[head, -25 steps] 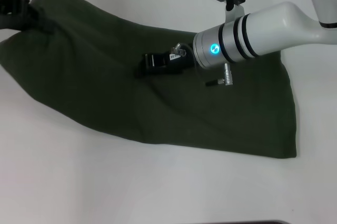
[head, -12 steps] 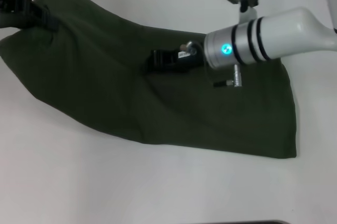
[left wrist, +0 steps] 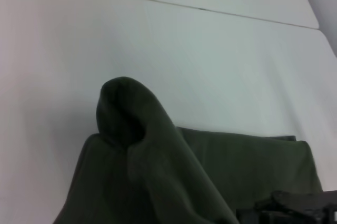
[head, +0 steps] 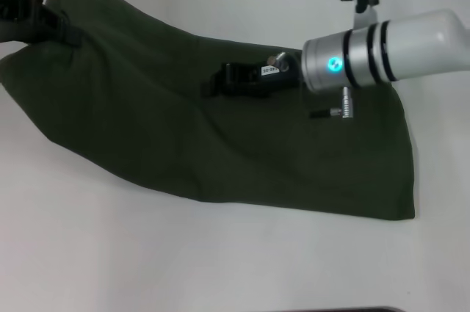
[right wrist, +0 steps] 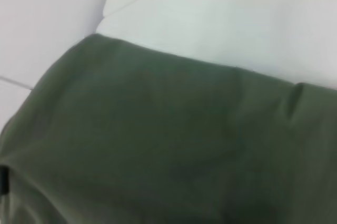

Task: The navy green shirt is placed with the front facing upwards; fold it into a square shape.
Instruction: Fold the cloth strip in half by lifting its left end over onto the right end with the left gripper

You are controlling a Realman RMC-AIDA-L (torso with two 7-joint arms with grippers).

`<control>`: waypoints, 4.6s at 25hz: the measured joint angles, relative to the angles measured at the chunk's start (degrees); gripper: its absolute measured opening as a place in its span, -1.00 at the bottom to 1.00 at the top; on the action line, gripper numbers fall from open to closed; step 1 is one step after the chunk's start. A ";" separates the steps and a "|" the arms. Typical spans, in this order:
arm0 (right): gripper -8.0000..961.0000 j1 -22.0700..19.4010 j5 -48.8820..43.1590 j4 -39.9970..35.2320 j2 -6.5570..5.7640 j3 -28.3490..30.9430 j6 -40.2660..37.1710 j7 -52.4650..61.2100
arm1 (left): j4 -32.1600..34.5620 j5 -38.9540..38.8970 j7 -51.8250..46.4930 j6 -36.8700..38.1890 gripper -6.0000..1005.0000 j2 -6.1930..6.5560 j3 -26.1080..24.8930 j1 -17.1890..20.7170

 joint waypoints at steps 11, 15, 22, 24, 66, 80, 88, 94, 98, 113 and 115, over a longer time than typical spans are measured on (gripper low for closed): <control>-0.95 4.39 0.07 3.59 0.73 -0.64 3.87 1.42 | 2.10 -2.04 -0.17 2.32 -0.85 -0.09 -0.16 -0.01; -0.95 6.70 -0.16 6.08 0.85 -0.72 4.32 1.48 | 2.10 -2.26 -0.07 2.15 -0.85 -0.11 -0.19 -0.01; -0.95 8.35 -0.07 8.11 0.88 -0.76 6.15 1.75 | 2.10 -3.43 0.02 2.11 -0.85 -0.40 -0.03 -0.27; -0.95 8.87 -0.14 9.19 0.88 -0.75 7.43 1.76 | 2.26 -3.57 0.14 2.25 -0.85 -0.74 0.27 -0.63; -0.94 1.02 -0.16 0.71 0.45 -5.34 -6.67 7.37 | 1.83 -3.62 0.56 1.65 -0.86 -2.27 0.52 -2.92; -0.94 7.52 6.51 8.63 0.84 -5.20 2.39 1.16 | 2.11 -3.62 1.38 1.45 -0.85 -3.13 0.52 -2.89; -0.94 0.51 6.19 0.35 -0.64 -5.90 -6.21 1.70 | 1.77 -3.62 1.25 0.55 -0.85 -2.88 0.52 -2.78; -0.94 -12.38 5.43 -13.04 -2.83 -5.71 -11.18 3.86 | 1.74 -3.62 0.66 0.43 -0.85 -2.97 0.24 -2.97; -0.94 -18.13 5.34 -16.64 -6.07 -5.02 -13.38 3.25 | 1.69 -3.62 0.03 0.24 -0.85 -2.96 0.27 -3.20; -0.94 -8.39 -7.76 -16.86 -3.15 -5.27 -18.95 12.20 | 2.69 -3.61 -0.84 1.47 -0.86 -1.38 -0.35 -3.19; -0.94 -7.17 -7.85 -16.60 -1.69 -5.47 -16.17 12.61 | 2.65 -3.61 -0.61 1.52 -0.85 -1.26 -0.73 -2.73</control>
